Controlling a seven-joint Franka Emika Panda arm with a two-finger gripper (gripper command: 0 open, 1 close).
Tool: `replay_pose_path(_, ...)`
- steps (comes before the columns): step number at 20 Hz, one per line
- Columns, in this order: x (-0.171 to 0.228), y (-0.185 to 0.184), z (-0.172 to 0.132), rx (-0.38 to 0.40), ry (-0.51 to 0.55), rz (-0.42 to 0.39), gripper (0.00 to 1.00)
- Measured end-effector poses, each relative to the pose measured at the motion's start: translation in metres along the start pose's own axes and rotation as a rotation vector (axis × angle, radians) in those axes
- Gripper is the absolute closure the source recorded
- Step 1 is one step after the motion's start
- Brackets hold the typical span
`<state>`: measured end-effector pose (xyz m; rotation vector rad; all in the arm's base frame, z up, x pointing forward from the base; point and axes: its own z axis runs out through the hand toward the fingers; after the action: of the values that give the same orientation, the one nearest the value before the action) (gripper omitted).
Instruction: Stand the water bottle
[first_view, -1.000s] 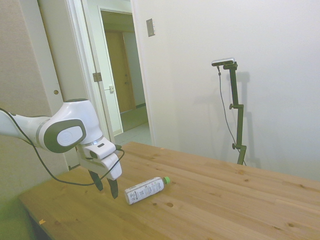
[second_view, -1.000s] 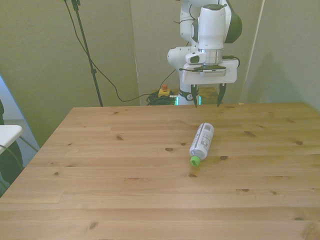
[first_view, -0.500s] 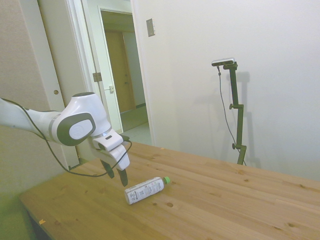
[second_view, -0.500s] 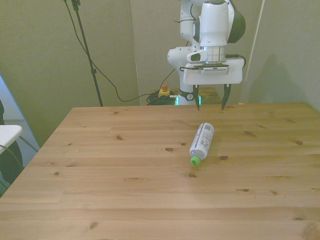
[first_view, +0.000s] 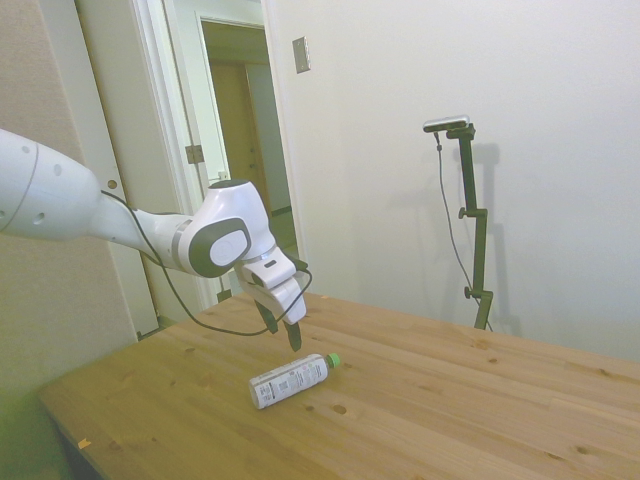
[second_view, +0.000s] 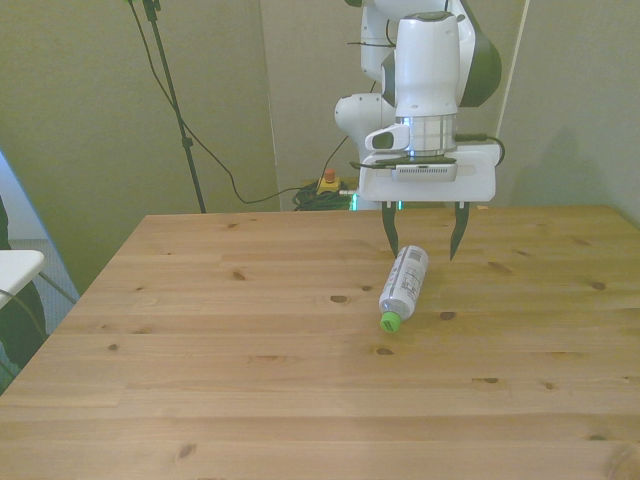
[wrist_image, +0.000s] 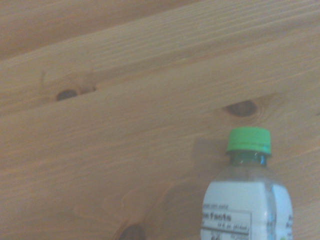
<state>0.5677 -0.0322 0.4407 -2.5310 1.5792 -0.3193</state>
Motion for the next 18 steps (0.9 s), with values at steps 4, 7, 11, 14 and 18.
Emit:
replay_pose_path(4,0.025,-0.006,0.006,0.000,0.015,0.041,0.00)
replay_pose_path(7,0.040,-0.010,0.017,-0.012,0.019,0.064,0.00)
replay_pose_path(11,0.057,-0.013,0.039,-0.038,0.021,0.084,0.00)
replay_pose_path(14,0.062,-0.017,0.054,-0.058,0.021,0.083,0.00)
replay_pose_path(18,0.058,-0.021,0.072,-0.093,0.030,0.069,0.00)
